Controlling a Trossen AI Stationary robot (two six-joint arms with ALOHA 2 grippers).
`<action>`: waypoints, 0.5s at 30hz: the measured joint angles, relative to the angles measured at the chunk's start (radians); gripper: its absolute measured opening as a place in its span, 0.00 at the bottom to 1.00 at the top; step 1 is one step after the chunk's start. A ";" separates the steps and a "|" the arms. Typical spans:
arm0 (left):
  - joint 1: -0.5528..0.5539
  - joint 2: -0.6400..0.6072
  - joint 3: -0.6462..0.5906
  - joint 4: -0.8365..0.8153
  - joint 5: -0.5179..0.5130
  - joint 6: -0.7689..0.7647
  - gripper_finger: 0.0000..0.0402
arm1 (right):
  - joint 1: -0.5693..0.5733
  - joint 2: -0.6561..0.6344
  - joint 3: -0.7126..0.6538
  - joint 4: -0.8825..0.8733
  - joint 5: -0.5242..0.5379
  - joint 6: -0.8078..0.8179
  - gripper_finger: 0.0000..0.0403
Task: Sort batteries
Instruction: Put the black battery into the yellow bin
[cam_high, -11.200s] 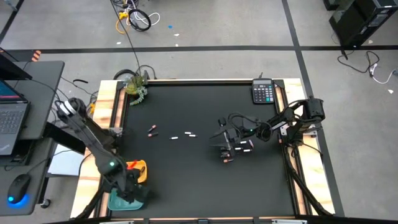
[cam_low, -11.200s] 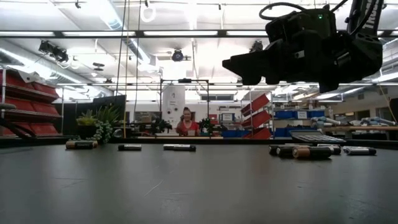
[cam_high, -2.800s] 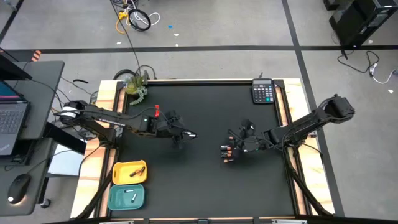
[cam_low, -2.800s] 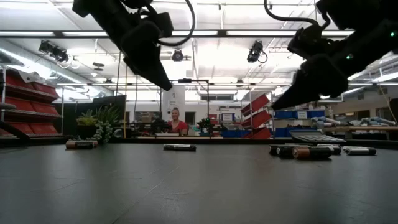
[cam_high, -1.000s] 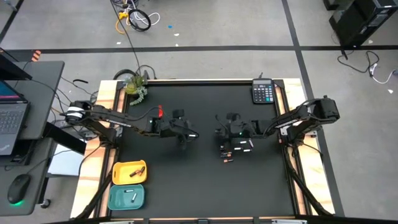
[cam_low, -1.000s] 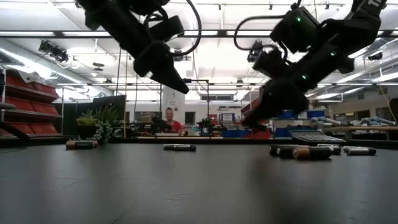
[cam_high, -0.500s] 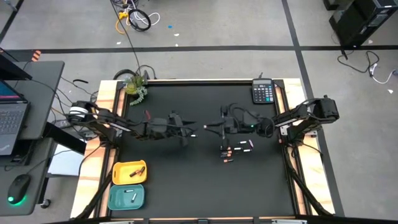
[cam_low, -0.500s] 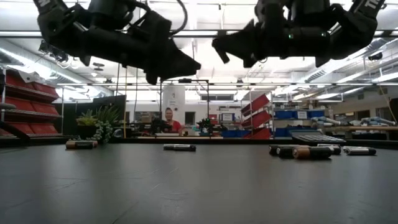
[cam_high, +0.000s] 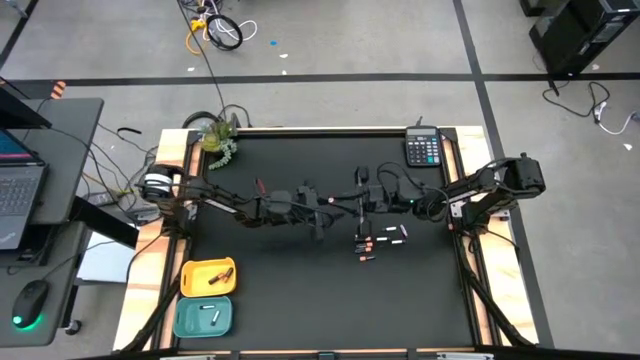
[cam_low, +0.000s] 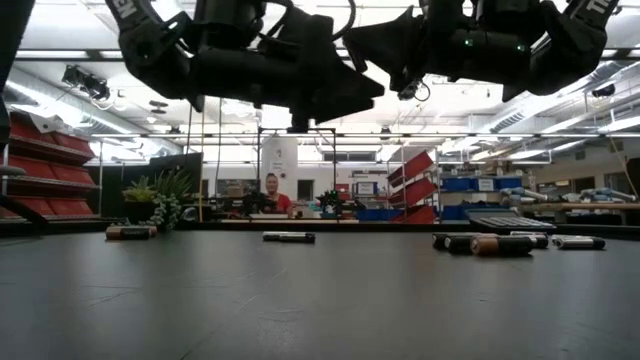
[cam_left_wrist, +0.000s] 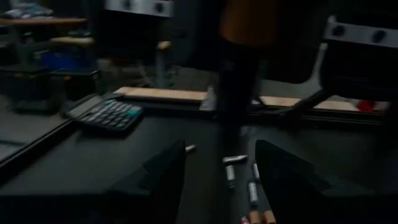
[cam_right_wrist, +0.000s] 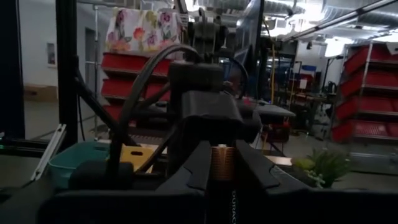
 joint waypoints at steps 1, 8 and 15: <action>0.000 0.012 0.002 0.020 0.008 0.003 0.50 | 0.003 0.000 0.000 0.000 0.000 0.000 0.12; -0.006 0.018 0.005 0.095 0.011 0.056 0.48 | 0.018 0.000 -0.007 0.002 0.017 0.008 0.12; -0.006 0.018 0.004 0.151 0.001 0.090 0.47 | 0.017 0.000 -0.016 0.000 0.033 0.005 0.12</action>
